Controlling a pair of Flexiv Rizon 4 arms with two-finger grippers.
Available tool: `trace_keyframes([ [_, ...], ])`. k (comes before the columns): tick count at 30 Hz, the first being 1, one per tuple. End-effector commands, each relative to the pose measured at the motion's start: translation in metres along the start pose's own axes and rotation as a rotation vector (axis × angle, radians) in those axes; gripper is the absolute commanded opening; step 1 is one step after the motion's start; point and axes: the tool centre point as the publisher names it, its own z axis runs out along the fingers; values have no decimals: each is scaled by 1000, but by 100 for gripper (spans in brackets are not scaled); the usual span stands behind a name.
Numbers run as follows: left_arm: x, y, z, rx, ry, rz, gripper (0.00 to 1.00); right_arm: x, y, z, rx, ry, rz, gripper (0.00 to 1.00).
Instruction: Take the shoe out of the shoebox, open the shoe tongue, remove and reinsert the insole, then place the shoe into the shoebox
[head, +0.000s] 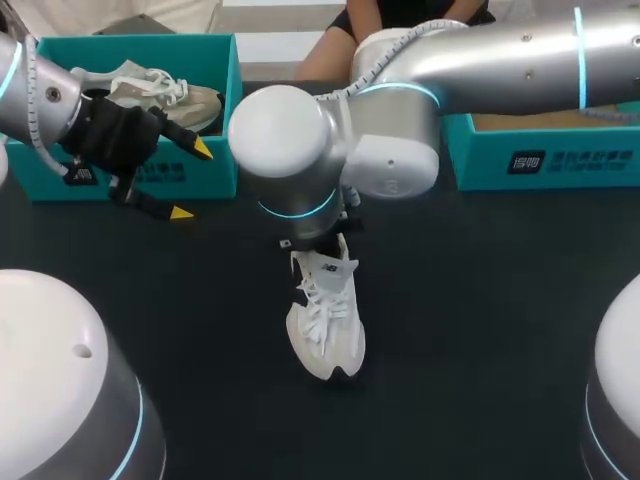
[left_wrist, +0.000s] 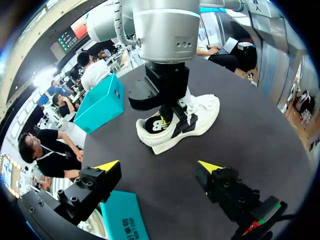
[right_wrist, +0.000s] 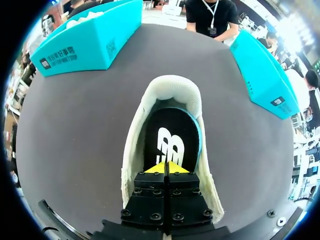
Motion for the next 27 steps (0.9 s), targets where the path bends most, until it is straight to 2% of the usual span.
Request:
trace_keyframes([
  [1,1,-1,-1,-3,1,0,100,9,2,21,23,16,-6,0],
  [6,1,-1,-1,-3,1,0,100,12,-1,26,35,48,6,0],
  [16,1,-1,-1,-3,1,0,100,-9,9,-15,-10,8,-15,0],
  [19,1,-1,-1,-3,1,0,100,-15,12,-20,-25,-20,-21,0],
  [27,1,-1,-1,-3,1,0,100,-21,14,-5,-13,-52,-31,0],
])
